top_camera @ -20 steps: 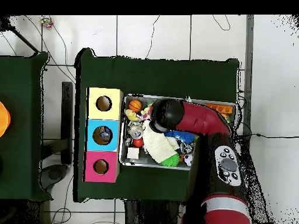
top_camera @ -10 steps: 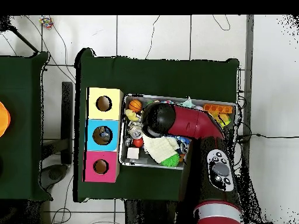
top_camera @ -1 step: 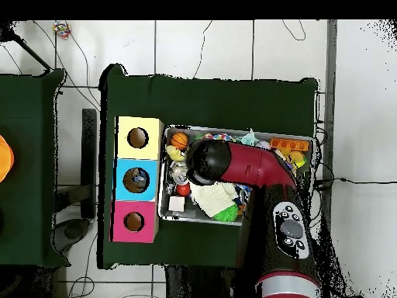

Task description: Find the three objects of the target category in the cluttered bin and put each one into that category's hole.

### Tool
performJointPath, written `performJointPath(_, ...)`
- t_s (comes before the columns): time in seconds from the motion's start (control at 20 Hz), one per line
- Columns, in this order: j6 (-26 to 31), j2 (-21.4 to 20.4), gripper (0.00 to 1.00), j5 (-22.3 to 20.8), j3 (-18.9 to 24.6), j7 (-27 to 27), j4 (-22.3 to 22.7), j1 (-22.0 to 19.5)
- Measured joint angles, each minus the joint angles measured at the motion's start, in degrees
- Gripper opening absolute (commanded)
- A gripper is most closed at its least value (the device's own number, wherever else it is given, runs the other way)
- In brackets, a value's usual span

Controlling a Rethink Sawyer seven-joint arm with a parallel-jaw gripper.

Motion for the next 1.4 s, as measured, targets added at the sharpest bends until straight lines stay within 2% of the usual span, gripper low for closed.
performJointPath(0.5, -1.3, -0.3, 0.00, 0.1, 0.0, 0.0, 1.5, 0.0)
performJointPath(1.4, -10.0, -0.1, 0.00, 1.1, 0.0, 0.0, 13.8, 1.0)
